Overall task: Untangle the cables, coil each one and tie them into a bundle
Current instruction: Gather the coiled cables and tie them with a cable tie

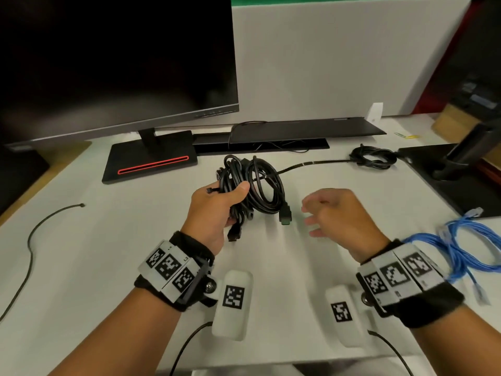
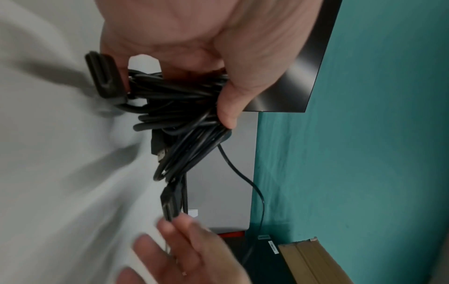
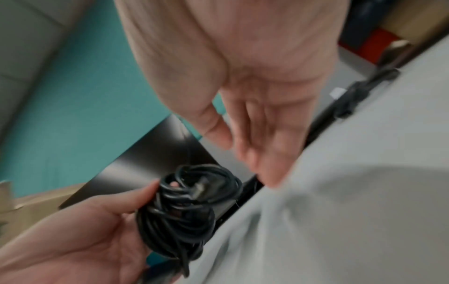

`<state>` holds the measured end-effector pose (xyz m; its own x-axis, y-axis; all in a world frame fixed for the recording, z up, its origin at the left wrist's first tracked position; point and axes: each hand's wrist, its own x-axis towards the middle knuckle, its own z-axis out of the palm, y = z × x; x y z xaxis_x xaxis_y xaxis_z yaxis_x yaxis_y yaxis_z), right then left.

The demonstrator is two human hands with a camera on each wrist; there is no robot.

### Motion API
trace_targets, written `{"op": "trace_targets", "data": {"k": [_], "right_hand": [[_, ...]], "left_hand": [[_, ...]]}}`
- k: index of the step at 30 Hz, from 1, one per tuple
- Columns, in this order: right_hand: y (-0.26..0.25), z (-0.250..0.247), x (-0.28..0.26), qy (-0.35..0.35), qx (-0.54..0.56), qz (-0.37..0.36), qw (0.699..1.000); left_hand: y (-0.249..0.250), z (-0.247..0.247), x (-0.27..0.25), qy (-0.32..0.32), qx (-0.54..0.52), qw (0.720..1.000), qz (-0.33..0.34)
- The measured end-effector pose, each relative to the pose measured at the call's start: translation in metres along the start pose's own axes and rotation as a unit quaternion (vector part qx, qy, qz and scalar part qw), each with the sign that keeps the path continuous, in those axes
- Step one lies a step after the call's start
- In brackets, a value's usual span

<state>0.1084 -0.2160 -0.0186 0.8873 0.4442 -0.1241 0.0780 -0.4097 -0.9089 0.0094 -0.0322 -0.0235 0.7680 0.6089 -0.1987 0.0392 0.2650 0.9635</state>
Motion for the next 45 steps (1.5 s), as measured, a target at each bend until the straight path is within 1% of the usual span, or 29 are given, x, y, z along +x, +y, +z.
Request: {"op": "trace_targets", "data": {"k": [1,2,4,6,8,10,13,16,18,22,24,27,29,33,37,41,43,45], "right_hand": [[0.0,0.003,0.003,-0.039,-0.005,0.013,0.999],[-0.001,0.007,0.006,-0.068,0.012,0.019,0.997],[-0.009,0.014,0.009,-0.099,0.116,0.04,0.987],[-0.014,0.019,0.01,-0.117,0.214,0.065,0.968],[-0.013,0.023,0.01,-0.125,0.213,0.062,0.967],[-0.012,0.028,0.009,-0.117,0.182,0.051,0.975],[-0.01,0.032,0.01,-0.115,0.18,0.063,0.975],[-0.009,0.031,0.012,-0.131,0.177,0.091,0.971],[-0.008,0.031,0.013,-0.127,0.162,0.098,0.974],[-0.005,0.038,0.015,-0.076,0.115,0.062,0.989],[-0.004,0.043,0.016,-0.067,0.102,0.042,0.992],[-0.003,0.047,0.018,-0.066,0.087,0.034,0.993],[-0.002,0.047,0.018,-0.072,0.069,0.028,0.995],[-0.001,0.045,0.017,-0.103,0.037,0.024,0.994],[-0.006,0.039,0.019,-0.165,-0.032,0.025,0.985],[-0.011,0.032,0.027,-0.212,-0.059,0.072,0.973],[-0.013,0.023,0.035,-0.207,-0.087,0.082,0.971],[-0.012,0.006,0.047,-0.159,-0.149,0.064,0.974]], "left_hand": [[0.001,0.001,-0.001,-0.016,-0.001,1.0,-0.002],[0.002,0.002,-0.003,-0.034,-0.001,0.999,-0.004],[0.004,0.004,-0.007,-0.075,-0.002,0.997,-0.007],[0.004,0.004,-0.009,-0.115,-0.004,0.993,-0.001],[0.003,0.005,-0.01,-0.143,0.012,0.99,0.004],[0.0,0.006,-0.011,-0.155,0.028,0.988,-0.005],[-0.004,0.006,-0.011,-0.165,0.037,0.985,-0.021],[-0.004,0.006,-0.012,-0.163,0.043,0.986,-0.021],[-0.004,0.008,-0.013,-0.162,0.053,0.985,-0.014],[-0.008,0.015,-0.016,-0.145,0.062,0.987,-0.013],[-0.009,0.018,-0.017,-0.142,0.054,0.988,-0.014],[-0.009,0.019,-0.018,-0.152,0.033,0.988,-0.008],[-0.011,0.018,-0.018,-0.174,0.024,0.985,0.001],[-0.015,0.017,-0.016,-0.184,0.023,0.983,0.007],[-0.018,0.018,-0.015,-0.155,0.02,0.988,0.017],[-0.019,0.02,-0.014,-0.114,0.023,0.993,0.019],[-0.019,0.021,-0.013,-0.085,0.03,0.996,0.014],[-0.019,0.021,-0.012,-0.054,0.048,0.997,0.012]]}}
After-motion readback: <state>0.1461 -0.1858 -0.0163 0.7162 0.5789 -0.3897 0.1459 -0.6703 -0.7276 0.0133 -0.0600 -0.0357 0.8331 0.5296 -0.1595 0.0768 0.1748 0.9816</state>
